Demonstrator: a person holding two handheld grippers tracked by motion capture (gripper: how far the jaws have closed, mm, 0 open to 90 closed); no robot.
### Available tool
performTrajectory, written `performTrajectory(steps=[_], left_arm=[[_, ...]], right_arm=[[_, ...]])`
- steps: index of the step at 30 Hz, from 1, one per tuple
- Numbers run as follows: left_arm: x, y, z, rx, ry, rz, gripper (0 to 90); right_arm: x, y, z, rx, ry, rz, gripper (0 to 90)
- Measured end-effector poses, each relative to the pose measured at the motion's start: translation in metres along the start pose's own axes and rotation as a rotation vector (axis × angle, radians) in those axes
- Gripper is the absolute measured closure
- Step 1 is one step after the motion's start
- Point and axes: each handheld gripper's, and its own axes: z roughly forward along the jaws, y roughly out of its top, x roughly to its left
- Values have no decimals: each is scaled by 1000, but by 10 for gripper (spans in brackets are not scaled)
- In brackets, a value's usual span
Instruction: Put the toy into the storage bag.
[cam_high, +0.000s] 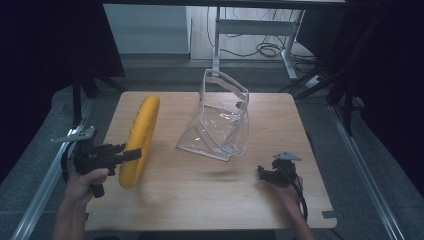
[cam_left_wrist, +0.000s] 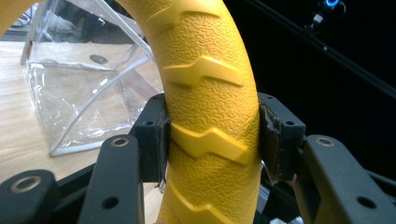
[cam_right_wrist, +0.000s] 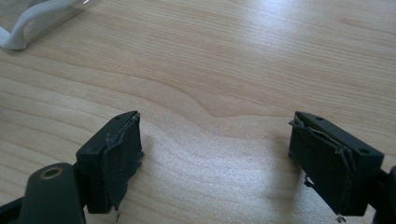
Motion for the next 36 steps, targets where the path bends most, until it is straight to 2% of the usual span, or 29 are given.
performTrajectory(steps=[4, 9, 13, 18, 21, 25, 28, 36], left_arm=[[0, 1, 1, -36, 8, -18, 505], [-2, 3, 5, -104, 22, -32, 505], [-12, 6, 11, -145, 72, 6, 504], [-19, 11, 21, -182, 87, 9, 504], [-19, 13, 29, -189, 80, 5, 504], [-18, 14, 38, -195, 40, -26, 505], [-17, 14, 43, -203, 27, -39, 504], [-19, 16, 49, -249, 32, -53, 505]], right_arm=[[0, 0, 0, 0, 0, 1, 173], [0, 0, 0, -1, 1, 4, 174], [0, 0, 0, -1, -1, 3, 175], [0, 0, 0, -1, 0, 3, 175], [0, 0, 0, -1, -1, 4, 175], [0, 0, 0, 0, -3, 2, 175], [0, 0, 0, 1, -2, 2, 175], [0, 0, 0, 1, -2, 3, 175]])
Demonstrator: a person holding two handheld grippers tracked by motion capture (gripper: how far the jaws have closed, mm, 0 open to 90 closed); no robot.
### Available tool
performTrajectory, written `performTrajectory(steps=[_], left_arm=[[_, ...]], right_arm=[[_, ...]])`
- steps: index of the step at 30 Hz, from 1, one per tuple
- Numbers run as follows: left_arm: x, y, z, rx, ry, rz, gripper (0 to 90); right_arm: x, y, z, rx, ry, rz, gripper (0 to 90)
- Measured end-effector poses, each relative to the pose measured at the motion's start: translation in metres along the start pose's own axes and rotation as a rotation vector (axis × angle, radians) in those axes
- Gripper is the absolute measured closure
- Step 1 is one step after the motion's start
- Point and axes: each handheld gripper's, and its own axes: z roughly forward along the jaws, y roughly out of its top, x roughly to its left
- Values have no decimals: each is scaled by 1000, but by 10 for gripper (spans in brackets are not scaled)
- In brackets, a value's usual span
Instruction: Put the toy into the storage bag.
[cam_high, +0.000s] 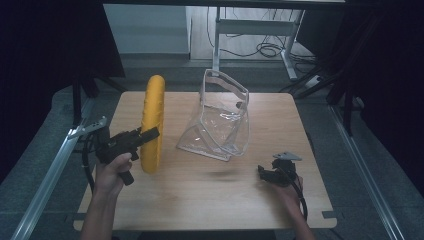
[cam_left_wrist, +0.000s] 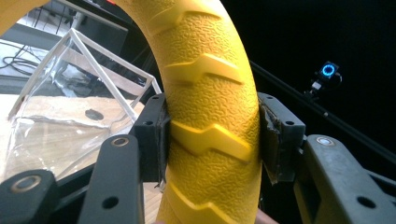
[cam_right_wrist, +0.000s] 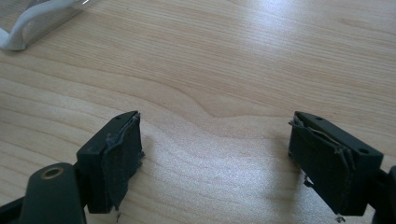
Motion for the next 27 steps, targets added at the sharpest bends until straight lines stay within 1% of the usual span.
performTrajectory(steps=[4, 8, 10, 12, 17, 19, 23, 27], left_arm=[[-1, 0, 4, -22, 11, -10, 505], [-4, 3, 8, -44, 24, -12, 505], [-8, 6, 11, -54, 30, -1, 505], [-13, 7, 15, -67, 39, 18, 505], [-24, 10, 25, -109, 55, 48, 505], [-26, 11, 29, -110, 49, 55, 505], [-28, 11, 36, -106, 30, 42, 504], [-27, 11, 40, -116, 28, 30, 505]], right_arm=[[0, 0, 0, -1, 0, 1, 175], [0, 0, 0, 0, 0, 1, 175], [0, 0, 0, 0, 0, 1, 175], [0, 0, 0, -1, -1, 1, 175], [0, 0, 0, -1, -3, 0, 176], [0, 0, 0, -2, -2, 0, 176], [0, 0, 0, -2, -3, 0, 175], [0, 0, 0, 1, -2, 0, 175]])
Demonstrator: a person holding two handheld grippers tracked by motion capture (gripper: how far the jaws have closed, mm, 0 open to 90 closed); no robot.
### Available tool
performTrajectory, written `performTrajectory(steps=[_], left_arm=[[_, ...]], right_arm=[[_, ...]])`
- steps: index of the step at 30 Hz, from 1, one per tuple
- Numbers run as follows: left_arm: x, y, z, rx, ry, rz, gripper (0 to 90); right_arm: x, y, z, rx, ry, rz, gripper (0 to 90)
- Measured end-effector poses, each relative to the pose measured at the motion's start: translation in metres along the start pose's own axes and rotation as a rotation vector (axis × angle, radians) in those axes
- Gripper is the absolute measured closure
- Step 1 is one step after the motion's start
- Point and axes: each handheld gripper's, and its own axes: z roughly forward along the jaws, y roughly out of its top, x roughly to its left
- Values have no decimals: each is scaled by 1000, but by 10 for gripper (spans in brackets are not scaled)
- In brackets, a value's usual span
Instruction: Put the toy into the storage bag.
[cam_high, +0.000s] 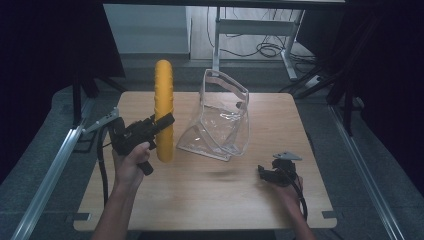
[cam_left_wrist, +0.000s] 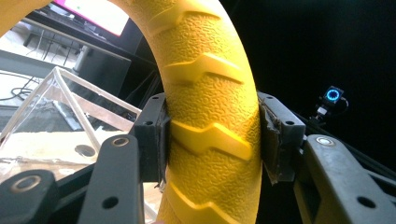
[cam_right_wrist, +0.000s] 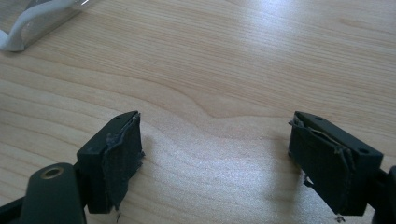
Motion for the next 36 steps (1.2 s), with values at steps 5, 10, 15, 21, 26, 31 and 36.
performTrajectory(steps=[5, 10, 15, 21, 26, 31, 36], left_arm=[[-2, 2, 5, -3, 21, 5, 505], [-4, 2, 8, -17, 27, 9, 505], [-5, 3, 10, -34, 25, 9, 505], [-9, 7, 10, -50, 39, 22, 505], [-13, 10, 11, -70, 42, 33, 504], [-17, 12, 16, -89, 39, 33, 504], [-20, 15, 22, -85, 32, 42, 504]], right_arm=[[0, 0, 0, 1, -1, 0, 175], [0, 0, 0, 1, -2, 0, 176], [0, 0, 0, 1, -3, -1, 175], [0, 0, 0, 1, -3, 0, 175], [0, 0, 0, 0, -1, 1, 176], [0, 0, 1, -1, -4, 0, 176], [0, 0, 1, -3, -5, 0, 177]])
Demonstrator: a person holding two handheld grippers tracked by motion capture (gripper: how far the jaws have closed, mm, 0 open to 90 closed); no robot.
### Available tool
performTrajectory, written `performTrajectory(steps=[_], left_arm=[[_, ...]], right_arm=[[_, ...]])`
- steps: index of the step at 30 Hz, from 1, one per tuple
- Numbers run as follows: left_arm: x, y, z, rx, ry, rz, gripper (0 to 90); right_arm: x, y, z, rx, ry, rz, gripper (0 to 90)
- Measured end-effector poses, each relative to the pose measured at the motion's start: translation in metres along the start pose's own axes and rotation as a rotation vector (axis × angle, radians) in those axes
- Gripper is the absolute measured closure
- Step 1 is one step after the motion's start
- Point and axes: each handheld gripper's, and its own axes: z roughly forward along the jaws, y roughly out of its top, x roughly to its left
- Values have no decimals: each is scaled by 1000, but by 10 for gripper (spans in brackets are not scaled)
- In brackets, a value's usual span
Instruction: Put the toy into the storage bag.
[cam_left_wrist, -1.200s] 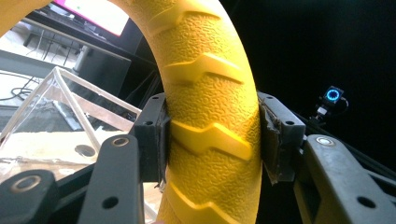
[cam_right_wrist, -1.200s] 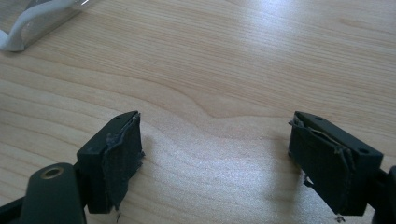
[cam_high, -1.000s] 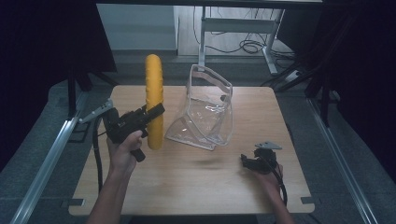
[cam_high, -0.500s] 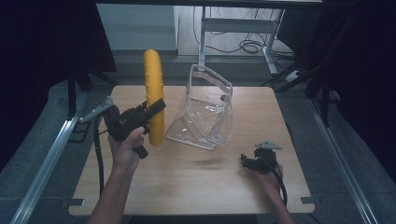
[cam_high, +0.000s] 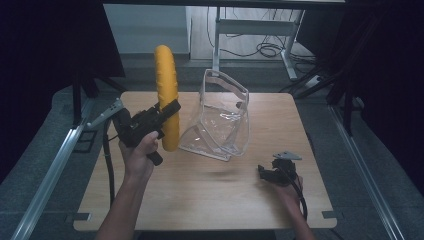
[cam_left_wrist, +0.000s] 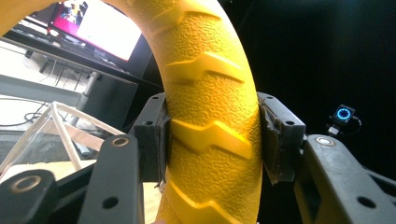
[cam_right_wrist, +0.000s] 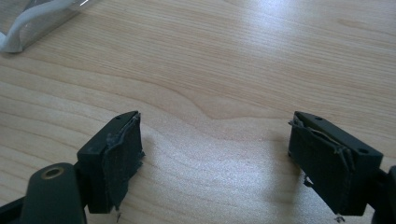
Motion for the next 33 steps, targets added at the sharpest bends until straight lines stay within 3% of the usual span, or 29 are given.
performTrajectory(steps=[10, 15, 33], left_arm=[[-16, 9, 14, -29, -26, 14, 504], [-30, 13, 25, -41, -31, 51, 504], [-64, 21, 65, -22, -102, 79, 503]], right_arm=[[0, 0, 0, -1, 0, 3, 178], [0, 0, 0, -1, 0, 4, 178], [0, 0, 0, -1, -1, 2, 179]])
